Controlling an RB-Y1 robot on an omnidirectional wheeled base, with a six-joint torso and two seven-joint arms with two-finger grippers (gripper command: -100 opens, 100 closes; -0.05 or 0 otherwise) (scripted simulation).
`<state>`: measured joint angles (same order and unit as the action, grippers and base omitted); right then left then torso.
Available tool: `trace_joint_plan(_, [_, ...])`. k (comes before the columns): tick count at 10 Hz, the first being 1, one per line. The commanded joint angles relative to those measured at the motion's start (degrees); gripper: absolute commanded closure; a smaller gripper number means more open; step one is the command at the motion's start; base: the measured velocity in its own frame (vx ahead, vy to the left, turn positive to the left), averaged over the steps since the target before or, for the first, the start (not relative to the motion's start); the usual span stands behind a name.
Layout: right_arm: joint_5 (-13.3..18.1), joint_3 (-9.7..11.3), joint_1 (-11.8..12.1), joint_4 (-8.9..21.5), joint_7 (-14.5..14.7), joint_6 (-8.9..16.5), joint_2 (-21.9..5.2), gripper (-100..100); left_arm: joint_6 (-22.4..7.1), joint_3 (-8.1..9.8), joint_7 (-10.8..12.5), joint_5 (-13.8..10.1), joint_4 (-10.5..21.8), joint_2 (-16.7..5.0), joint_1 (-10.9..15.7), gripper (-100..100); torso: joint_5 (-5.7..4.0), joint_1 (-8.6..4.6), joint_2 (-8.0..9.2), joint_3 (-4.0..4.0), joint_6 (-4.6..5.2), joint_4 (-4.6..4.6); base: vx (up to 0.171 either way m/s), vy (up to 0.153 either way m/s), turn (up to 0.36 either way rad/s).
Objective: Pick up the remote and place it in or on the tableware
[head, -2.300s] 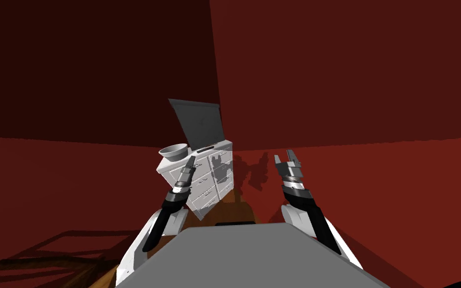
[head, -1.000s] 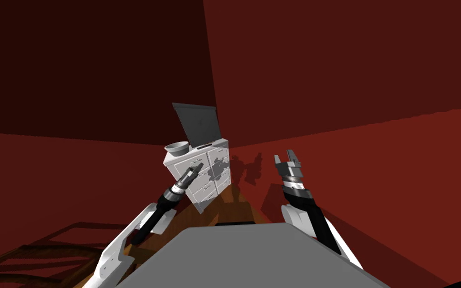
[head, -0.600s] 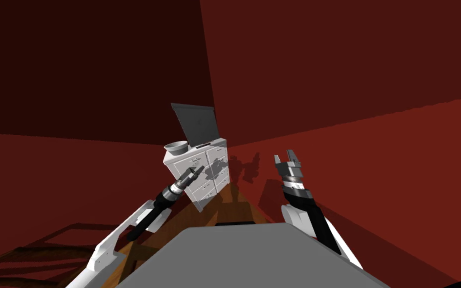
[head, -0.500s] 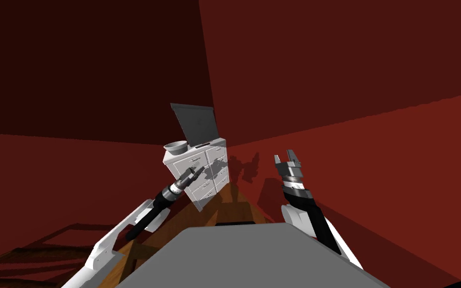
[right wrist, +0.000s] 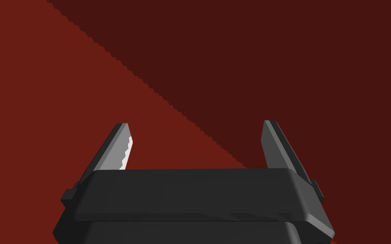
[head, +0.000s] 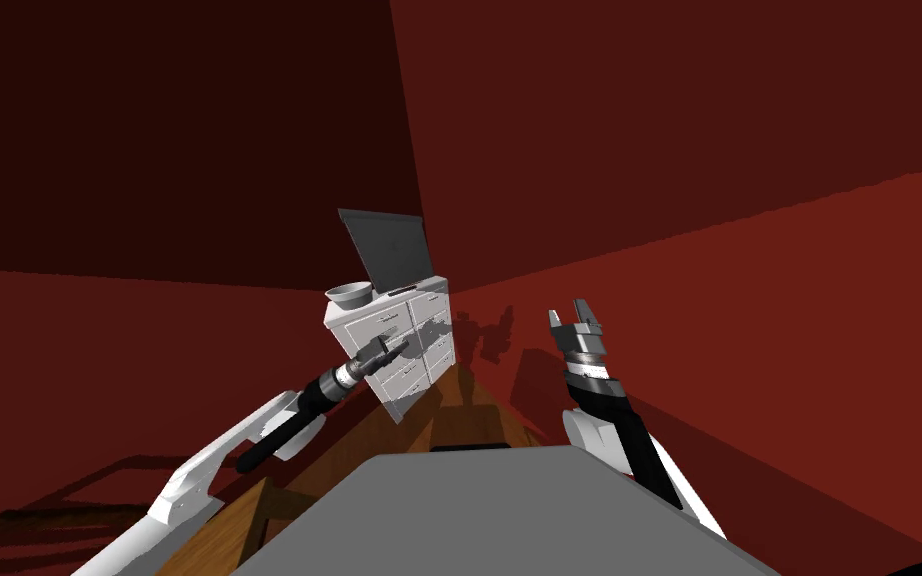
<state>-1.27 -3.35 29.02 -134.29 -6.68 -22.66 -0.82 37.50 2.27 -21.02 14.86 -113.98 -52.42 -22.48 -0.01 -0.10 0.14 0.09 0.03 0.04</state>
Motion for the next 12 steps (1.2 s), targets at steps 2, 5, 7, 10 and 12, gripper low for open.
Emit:
trace_joint_plan(2, [0.0, 0.0, 0.0, 0.0, 0.0, 0.0, 0.0, 0, 1.0, 0.15, -1.2, 0.7, 1.1, -4.7, 0.0, -100, -0.01, 0.01, -0.04, -0.02, -0.03, 0.0, -0.021, -0.025, -0.074])
trace_joint_plan(5, [0.0, 0.0, 0.0, 0.0, 0.0, 0.0, 0.0, 0, 2.7, 0.31, -3.6, 2.2, 3.3, -9.4, 0.2, -100, 0.0, 0.0, -0.06, -0.04, 0.0, -0.02, -0.026, -0.03, -0.089])
trace_joint_plan(7, [0.0, 0.0, 0.0, 0.0, 0.0, 0.0, 0.0, 0, 2.7, 0.31, -3.6, 2.2, 3.3, -11.3, 0.2, -100, 0.01, 0.11, -0.13, -0.07, -0.04, -0.02, 0.001, 0.001, 0.002])
trace_joint_plan(10, [0.0, 0.0, 0.0, 0.0, 0.0, 0.0, 0.0, 0, 2.7, 0.31, -3.6, 2.2, 3.3, -11.3, 0.2, -100, 0.04, 0.17, -0.18, -0.1, -0.05, -0.04, 0.004, 0.004, 0.013])
trace_joint_plan(12, [0.0, 0.0, 0.0, 0.0, 0.0, 0.0, 0.0, 0, 2.7, 0.31, -3.6, 2.2, 3.3, -11.3, 0.2, -100, 0.03, 0.13, -0.16, -0.09, -0.03, -0.03, -0.008, -0.009, -0.026])
